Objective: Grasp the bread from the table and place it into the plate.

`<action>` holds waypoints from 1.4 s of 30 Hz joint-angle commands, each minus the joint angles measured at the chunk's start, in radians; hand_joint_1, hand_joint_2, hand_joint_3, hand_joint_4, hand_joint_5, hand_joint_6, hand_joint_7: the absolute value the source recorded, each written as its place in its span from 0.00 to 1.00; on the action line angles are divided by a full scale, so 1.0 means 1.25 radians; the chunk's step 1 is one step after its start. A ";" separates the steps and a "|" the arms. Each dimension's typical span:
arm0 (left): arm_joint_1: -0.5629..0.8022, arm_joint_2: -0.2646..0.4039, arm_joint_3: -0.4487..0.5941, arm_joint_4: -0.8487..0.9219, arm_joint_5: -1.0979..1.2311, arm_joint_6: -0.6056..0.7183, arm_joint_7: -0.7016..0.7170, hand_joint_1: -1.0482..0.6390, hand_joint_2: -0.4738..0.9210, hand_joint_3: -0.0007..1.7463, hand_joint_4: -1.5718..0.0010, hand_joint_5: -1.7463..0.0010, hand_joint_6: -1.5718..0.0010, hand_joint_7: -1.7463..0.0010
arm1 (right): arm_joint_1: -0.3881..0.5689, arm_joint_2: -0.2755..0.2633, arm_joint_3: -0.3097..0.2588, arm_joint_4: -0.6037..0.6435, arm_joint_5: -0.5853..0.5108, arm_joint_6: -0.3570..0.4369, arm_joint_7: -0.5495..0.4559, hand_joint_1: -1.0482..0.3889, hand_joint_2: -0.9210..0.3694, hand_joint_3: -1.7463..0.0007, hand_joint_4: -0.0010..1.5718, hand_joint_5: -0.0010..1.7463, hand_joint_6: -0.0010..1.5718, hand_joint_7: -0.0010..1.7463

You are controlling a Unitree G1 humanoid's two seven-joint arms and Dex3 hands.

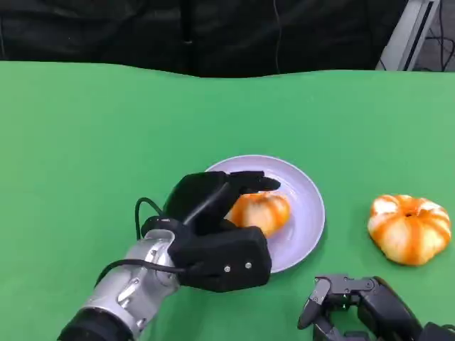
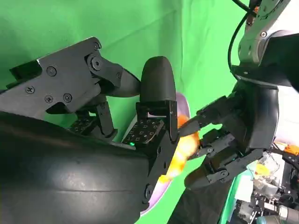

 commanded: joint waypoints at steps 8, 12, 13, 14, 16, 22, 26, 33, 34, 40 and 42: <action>-0.011 0.031 0.035 -0.031 -0.101 -0.018 -0.156 0.09 1.00 0.35 0.77 1.00 0.77 1.00 | 0.003 -0.005 0.000 -0.003 -0.011 0.000 -0.025 0.63 0.23 0.45 0.52 0.84 0.55 0.66; 0.001 0.031 0.055 -0.044 -0.142 -0.031 -0.181 0.06 1.00 0.41 0.80 1.00 0.80 1.00 | 0.005 -0.005 0.001 -0.008 -0.010 0.005 -0.026 0.63 0.22 0.47 0.52 0.84 0.55 0.65; 0.004 0.029 0.061 -0.047 -0.153 -0.034 -0.183 0.05 1.00 0.43 0.81 1.00 0.82 1.00 | 0.005 -0.005 0.001 -0.008 -0.009 0.005 -0.026 0.63 0.21 0.47 0.52 0.84 0.55 0.65; 0.010 0.023 0.073 -0.046 -0.176 -0.047 -0.185 0.05 1.00 0.43 0.82 1.00 0.82 1.00 | 0.005 -0.005 0.000 -0.008 -0.009 0.004 -0.026 0.63 0.21 0.48 0.52 0.84 0.55 0.65; 0.019 0.011 0.094 -0.040 -0.214 -0.073 -0.187 0.05 1.00 0.44 0.82 1.00 0.83 1.00 | 0.004 -0.005 0.000 -0.007 -0.010 0.003 -0.028 0.63 0.20 0.48 0.52 0.84 0.55 0.64; 0.058 -0.035 0.163 -0.050 -0.346 -0.111 -0.220 0.10 1.00 0.40 0.82 1.00 0.84 1.00 | 0.002 -0.005 0.001 -0.002 -0.006 0.000 -0.024 0.65 0.19 0.50 0.52 0.84 0.55 0.64; 0.087 -0.062 0.202 -0.076 -0.421 -0.106 -0.246 0.12 1.00 0.39 0.84 1.00 0.84 1.00 | 0.001 -0.004 0.001 0.002 -0.008 -0.002 -0.027 0.64 0.18 0.51 0.52 0.84 0.55 0.64; 0.147 -0.082 0.268 -0.146 -0.547 -0.095 -0.316 0.12 1.00 0.38 0.81 0.99 0.83 1.00 | -0.001 -0.003 0.000 0.007 0.001 -0.005 -0.020 0.65 0.19 0.51 0.53 0.83 0.55 0.64; 0.168 -0.082 0.283 -0.166 -0.578 -0.094 -0.333 0.12 1.00 0.38 0.80 0.99 0.83 1.00 | -0.001 -0.003 0.000 0.008 0.002 -0.004 -0.017 0.65 0.19 0.50 0.53 0.82 0.55 0.64; 0.237 -0.091 0.324 -0.227 -0.655 -0.095 -0.379 0.14 1.00 0.37 0.75 0.97 0.79 0.99 | -0.001 -0.004 -0.003 0.011 0.006 -0.001 -0.010 0.65 0.19 0.50 0.53 0.83 0.55 0.64; 0.239 -0.092 0.327 -0.231 -0.655 -0.091 -0.382 0.14 1.00 0.37 0.74 0.97 0.79 0.99 | -0.001 -0.004 -0.003 0.011 0.006 -0.001 -0.009 0.65 0.19 0.50 0.53 0.83 0.55 0.64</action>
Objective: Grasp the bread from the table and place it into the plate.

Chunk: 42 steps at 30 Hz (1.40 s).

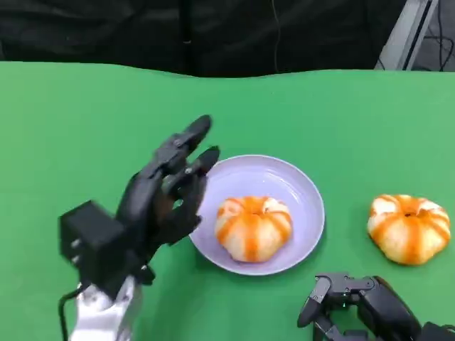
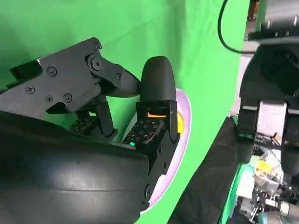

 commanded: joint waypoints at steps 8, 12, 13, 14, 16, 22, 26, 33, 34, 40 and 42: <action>0.127 -0.017 0.074 -0.061 -0.111 -0.072 -0.081 0.19 1.00 0.27 0.65 0.97 0.74 0.98 | -0.002 -0.005 -0.006 0.007 0.005 -0.003 -0.001 0.64 0.20 0.50 0.52 0.83 0.55 0.64; 0.177 -0.033 0.098 -0.071 -0.163 -0.110 -0.129 0.26 1.00 0.18 0.59 0.98 0.70 0.99 | -0.005 -0.010 -0.011 0.007 0.010 -0.003 0.003 0.63 0.20 0.50 0.52 0.83 0.54 0.65; 0.185 -0.038 0.101 -0.071 -0.173 -0.112 -0.137 0.26 1.00 0.18 0.58 0.98 0.70 0.99 | -0.006 -0.010 -0.013 0.008 0.014 -0.003 0.004 0.63 0.20 0.50 0.52 0.84 0.54 0.65; 0.191 -0.042 0.105 -0.070 -0.180 -0.113 -0.145 0.27 1.00 0.17 0.58 0.98 0.69 0.99 | -0.007 -0.010 -0.015 0.011 0.021 -0.001 0.009 0.63 0.20 0.50 0.52 0.84 0.54 0.65; 0.198 -0.046 0.109 -0.069 -0.188 -0.115 -0.156 0.27 1.00 0.17 0.57 0.98 0.69 0.99 | -0.008 -0.009 -0.017 0.014 0.030 0.000 0.016 0.63 0.19 0.51 0.51 0.84 0.54 0.65; 0.229 -0.021 0.144 -0.032 -0.204 -0.120 -0.208 0.28 1.00 0.16 0.56 0.98 0.70 0.99 | -0.003 -0.010 -0.013 0.005 0.020 -0.005 0.006 0.64 0.19 0.51 0.51 0.84 0.54 0.65; 0.252 -0.024 0.159 -0.016 -0.216 -0.114 -0.240 0.29 1.00 0.16 0.54 0.98 0.69 0.99 | -0.002 -0.011 -0.012 0.004 0.018 -0.005 0.005 0.62 0.19 0.52 0.51 0.84 0.54 0.64; 0.261 -0.040 0.156 0.027 -0.208 -0.138 -0.282 0.36 1.00 0.10 0.52 0.98 0.66 0.99 | 0.002 -0.013 -0.011 0.001 0.021 -0.002 0.007 0.64 0.19 0.52 0.52 0.84 0.55 0.64; 0.262 -0.043 0.154 0.032 -0.206 -0.141 -0.285 0.37 1.00 0.09 0.52 0.99 0.66 0.99 | 0.003 -0.013 -0.011 0.000 0.021 -0.001 0.008 0.64 0.18 0.52 0.52 0.84 0.55 0.64; 0.249 -0.068 0.129 0.066 -0.138 -0.169 -0.253 0.63 1.00 0.14 0.48 0.98 0.61 0.98 | 0.000 -0.011 -0.010 0.008 0.020 -0.008 0.010 0.63 0.18 0.52 0.52 0.83 0.55 0.64; 0.241 -0.069 0.126 0.081 -0.110 -0.187 -0.239 0.66 1.00 0.18 0.46 0.98 0.59 0.98 | -0.001 -0.010 -0.010 0.010 0.022 -0.008 0.011 0.64 0.18 0.52 0.53 0.83 0.55 0.64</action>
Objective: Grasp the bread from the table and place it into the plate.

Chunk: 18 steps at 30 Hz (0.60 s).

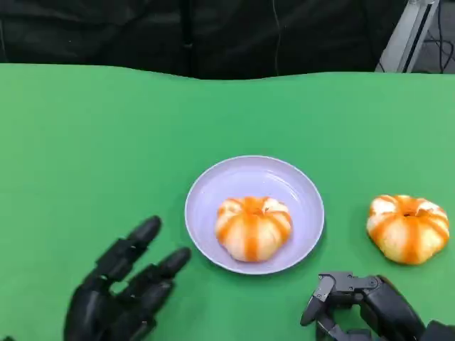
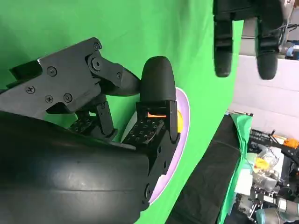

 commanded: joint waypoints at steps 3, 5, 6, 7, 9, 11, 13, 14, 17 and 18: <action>-0.019 0.002 -0.005 0.037 0.060 -0.052 0.038 0.66 1.00 0.20 0.45 0.98 0.59 0.99 | 0.001 -0.007 -0.005 0.003 0.005 -0.005 0.003 0.64 0.18 0.52 0.53 0.83 0.55 0.64; -0.020 0.002 -0.005 0.041 0.061 -0.056 0.040 0.66 1.00 0.20 0.45 0.98 0.59 0.99 | 0.001 -0.007 -0.005 0.003 0.005 -0.005 0.003 0.64 0.18 0.52 0.53 0.83 0.55 0.63; -0.021 0.001 -0.004 0.042 0.062 -0.057 0.040 0.66 1.00 0.20 0.45 0.98 0.59 0.99 | 0.001 -0.007 -0.005 0.003 0.005 -0.005 0.003 0.64 0.18 0.53 0.53 0.83 0.55 0.63; -0.031 -0.001 -0.006 0.047 0.074 -0.062 0.053 0.66 1.00 0.21 0.44 0.98 0.58 0.99 | 0.002 -0.010 -0.004 0.001 0.003 -0.005 0.003 0.64 0.18 0.53 0.53 0.83 0.55 0.63; -0.045 -0.004 -0.008 0.055 0.091 -0.069 0.072 0.66 1.00 0.23 0.40 0.97 0.56 0.98 | 0.003 -0.013 -0.004 -0.003 0.001 -0.005 0.003 0.63 0.18 0.53 0.52 0.83 0.55 0.64; -0.048 -0.004 -0.010 0.059 0.096 -0.073 0.080 0.66 1.00 0.24 0.39 0.97 0.55 0.98 | 0.003 -0.013 -0.003 -0.003 0.000 -0.005 0.003 0.63 0.18 0.53 0.52 0.83 0.55 0.64; -0.049 -0.004 -0.011 0.061 0.097 -0.075 0.083 0.66 1.00 0.24 0.39 0.97 0.55 0.98 | 0.003 -0.013 -0.003 -0.003 0.000 -0.005 0.003 0.63 0.18 0.52 0.52 0.82 0.55 0.64; -0.056 -0.002 -0.011 0.065 0.105 -0.078 0.092 0.66 1.00 0.24 0.39 0.97 0.55 0.98 | 0.004 -0.013 -0.004 -0.002 0.001 -0.008 0.003 0.63 0.18 0.52 0.52 0.82 0.54 0.64; -0.068 0.001 -0.009 0.080 0.125 -0.098 0.114 0.65 1.00 0.25 0.34 0.96 0.52 0.98 | 0.004 -0.014 -0.004 -0.001 -0.001 -0.012 0.001 0.64 0.19 0.52 0.52 0.82 0.54 0.65; -0.068 0.002 -0.008 0.083 0.128 -0.103 0.119 0.65 1.00 0.25 0.33 0.95 0.51 0.97 | 0.004 -0.014 -0.004 -0.004 -0.003 -0.010 -0.001 0.64 0.19 0.52 0.52 0.82 0.54 0.65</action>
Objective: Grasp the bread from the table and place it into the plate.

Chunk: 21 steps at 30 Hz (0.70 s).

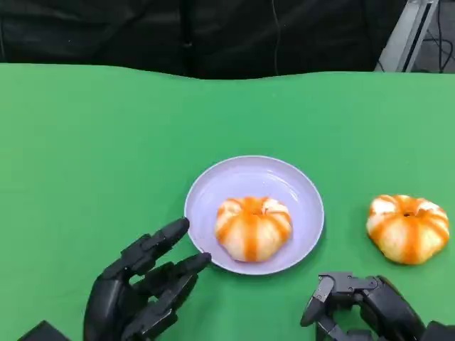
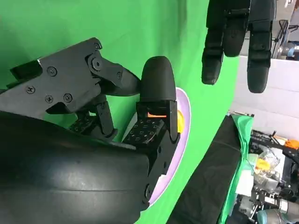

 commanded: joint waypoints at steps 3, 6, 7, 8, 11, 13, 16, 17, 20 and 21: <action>-0.013 0.015 0.002 0.023 0.027 -0.040 0.036 0.65 1.00 0.26 0.30 0.94 0.50 0.97 | 0.007 -0.011 -0.004 -0.009 0.000 -0.004 0.000 0.64 0.19 0.51 0.53 0.82 0.54 0.65; -0.013 0.018 0.000 0.032 0.030 -0.049 0.034 0.65 1.00 0.27 0.28 0.94 0.50 0.98 | 0.008 -0.011 -0.004 -0.010 0.001 -0.005 0.001 0.64 0.19 0.51 0.53 0.82 0.55 0.65; -0.014 0.018 0.000 0.037 0.030 -0.053 0.033 0.65 1.00 0.27 0.28 0.94 0.50 0.98 | 0.008 -0.011 -0.005 -0.009 0.002 -0.005 0.002 0.64 0.19 0.51 0.53 0.82 0.55 0.65; -0.014 0.019 0.000 0.040 0.030 -0.057 0.032 0.65 1.00 0.27 0.28 0.94 0.50 0.98 | 0.009 -0.011 -0.005 -0.008 0.003 -0.005 0.003 0.64 0.19 0.51 0.53 0.82 0.55 0.65; -0.018 0.023 -0.001 0.059 0.066 -0.092 0.062 0.63 1.00 0.27 0.33 0.71 0.41 0.98 | 0.010 -0.012 -0.005 -0.011 0.005 -0.002 0.005 0.64 0.19 0.51 0.53 0.82 0.55 0.64; -0.022 0.027 -0.003 0.074 0.085 -0.116 0.076 0.62 1.00 0.30 0.45 0.34 0.31 0.86 | 0.011 -0.013 -0.006 -0.012 0.007 -0.004 0.008 0.64 0.19 0.51 0.53 0.83 0.55 0.64; -0.025 0.030 -0.008 0.087 0.098 -0.134 0.090 0.59 0.98 0.33 0.48 0.12 0.45 0.34 | 0.013 -0.013 -0.007 -0.014 0.009 -0.004 0.010 0.64 0.20 0.51 0.53 0.83 0.55 0.65; -0.026 0.031 -0.009 0.090 0.099 -0.137 0.093 0.59 0.98 0.33 0.49 0.11 0.46 0.31 | 0.013 -0.013 -0.007 -0.014 0.009 -0.004 0.010 0.64 0.20 0.51 0.53 0.83 0.55 0.65; -0.023 0.040 -0.021 0.102 0.126 -0.156 0.105 0.58 0.95 0.36 0.51 0.05 0.50 0.22 | 0.015 -0.015 -0.006 -0.018 0.004 -0.005 0.007 0.64 0.20 0.50 0.52 0.83 0.54 0.65; -0.022 0.043 -0.025 0.106 0.140 -0.164 0.114 0.57 0.91 0.40 0.51 0.04 0.50 0.20 | 0.015 -0.016 -0.006 -0.018 0.003 -0.005 0.007 0.64 0.20 0.51 0.52 0.83 0.54 0.65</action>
